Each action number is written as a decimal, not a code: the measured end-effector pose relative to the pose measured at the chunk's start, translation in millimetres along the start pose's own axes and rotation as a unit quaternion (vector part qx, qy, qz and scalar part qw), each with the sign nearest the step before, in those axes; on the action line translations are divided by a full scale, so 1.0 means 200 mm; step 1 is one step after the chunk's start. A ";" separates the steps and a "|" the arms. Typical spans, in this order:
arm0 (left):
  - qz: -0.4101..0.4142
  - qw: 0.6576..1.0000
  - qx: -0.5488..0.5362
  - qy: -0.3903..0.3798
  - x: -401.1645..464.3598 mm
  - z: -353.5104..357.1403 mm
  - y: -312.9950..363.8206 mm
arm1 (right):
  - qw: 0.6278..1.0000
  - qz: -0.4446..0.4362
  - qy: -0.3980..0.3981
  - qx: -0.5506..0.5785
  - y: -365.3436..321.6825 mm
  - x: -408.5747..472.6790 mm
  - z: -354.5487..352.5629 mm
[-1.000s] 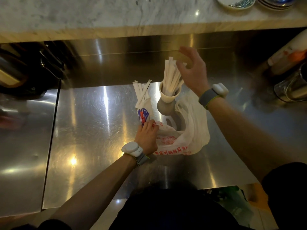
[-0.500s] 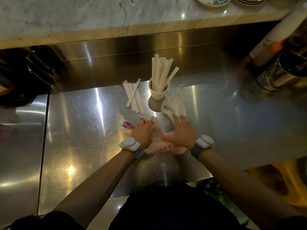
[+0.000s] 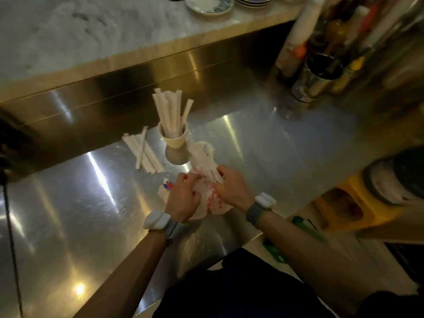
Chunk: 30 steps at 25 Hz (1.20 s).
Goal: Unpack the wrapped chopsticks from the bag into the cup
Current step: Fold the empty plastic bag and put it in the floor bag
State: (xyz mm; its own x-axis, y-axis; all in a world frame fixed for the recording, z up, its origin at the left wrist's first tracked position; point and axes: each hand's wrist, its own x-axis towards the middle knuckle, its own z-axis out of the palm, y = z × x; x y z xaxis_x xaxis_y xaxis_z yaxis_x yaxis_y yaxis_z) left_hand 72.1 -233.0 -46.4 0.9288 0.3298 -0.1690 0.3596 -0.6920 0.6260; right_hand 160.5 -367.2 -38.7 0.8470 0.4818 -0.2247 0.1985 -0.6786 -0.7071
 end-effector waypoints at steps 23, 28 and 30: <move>0.250 0.903 -0.096 -0.335 -0.27 1.47 1.39 | 0.818 0.314 0.450 0.176 1.49 -1.06 -0.74; 0.192 0.913 -0.073 -0.352 -0.19 2.13 1.33 | 0.791 0.361 0.455 0.193 2.16 -0.97 -0.55; 0.172 0.911 -0.067 -0.368 -0.15 2.32 1.28 | 0.775 0.384 0.460 0.201 2.35 -0.95 -0.44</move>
State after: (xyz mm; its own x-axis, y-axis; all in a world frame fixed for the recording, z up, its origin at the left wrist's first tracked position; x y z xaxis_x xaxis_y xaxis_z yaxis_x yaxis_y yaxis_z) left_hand 178.6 -718.3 -234.9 0.8105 -0.4463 -0.3793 0.0673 -0.5724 0.8172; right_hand 136.8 -825.7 -269.6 0.6694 -0.7029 -0.2404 -0.5508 -0.2524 -0.7956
